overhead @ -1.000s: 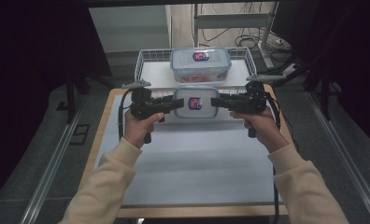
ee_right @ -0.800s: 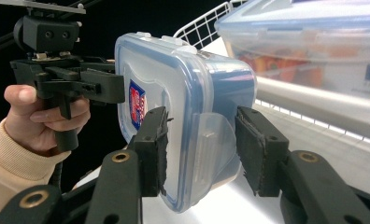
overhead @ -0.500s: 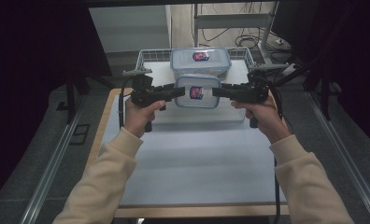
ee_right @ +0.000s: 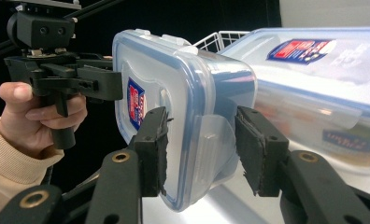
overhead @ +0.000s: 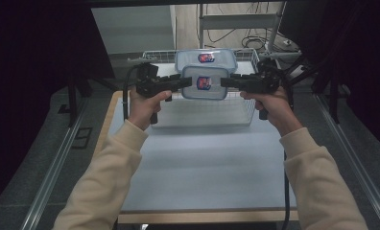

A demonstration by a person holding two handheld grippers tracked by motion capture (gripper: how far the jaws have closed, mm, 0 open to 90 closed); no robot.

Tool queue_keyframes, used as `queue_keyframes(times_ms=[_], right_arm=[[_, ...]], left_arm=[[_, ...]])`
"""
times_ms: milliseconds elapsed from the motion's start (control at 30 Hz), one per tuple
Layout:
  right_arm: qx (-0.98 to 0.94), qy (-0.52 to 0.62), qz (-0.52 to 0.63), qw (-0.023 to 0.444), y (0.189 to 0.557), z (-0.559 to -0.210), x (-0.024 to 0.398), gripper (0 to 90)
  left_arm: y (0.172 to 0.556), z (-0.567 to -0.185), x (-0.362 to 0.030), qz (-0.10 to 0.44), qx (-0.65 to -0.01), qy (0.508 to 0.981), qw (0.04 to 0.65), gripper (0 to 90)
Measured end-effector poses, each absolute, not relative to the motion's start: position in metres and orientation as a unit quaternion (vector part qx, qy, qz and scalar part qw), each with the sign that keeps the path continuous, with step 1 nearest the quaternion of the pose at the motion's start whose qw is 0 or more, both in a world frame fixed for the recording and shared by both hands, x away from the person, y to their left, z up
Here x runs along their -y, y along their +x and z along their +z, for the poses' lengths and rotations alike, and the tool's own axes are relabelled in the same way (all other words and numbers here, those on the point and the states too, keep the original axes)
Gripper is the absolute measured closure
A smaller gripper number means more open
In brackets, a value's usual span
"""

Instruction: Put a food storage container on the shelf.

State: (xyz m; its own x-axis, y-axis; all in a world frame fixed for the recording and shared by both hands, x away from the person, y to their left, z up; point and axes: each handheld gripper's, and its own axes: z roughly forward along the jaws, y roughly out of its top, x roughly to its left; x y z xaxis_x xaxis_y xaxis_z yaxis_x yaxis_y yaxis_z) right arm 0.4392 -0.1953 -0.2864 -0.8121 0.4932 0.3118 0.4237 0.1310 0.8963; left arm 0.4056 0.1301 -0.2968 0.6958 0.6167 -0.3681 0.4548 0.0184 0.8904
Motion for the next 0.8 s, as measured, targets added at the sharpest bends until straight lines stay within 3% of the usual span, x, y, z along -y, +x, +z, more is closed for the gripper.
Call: queue_keyframes(times_ms=[800], right_arm=[[-0.758,0.301,0.578,0.034,0.492,-0.248,0.191,54.6]], left_arm=[[0.454,-0.268,-0.132,0.074,-0.389,0.684,0.613,50.8]])
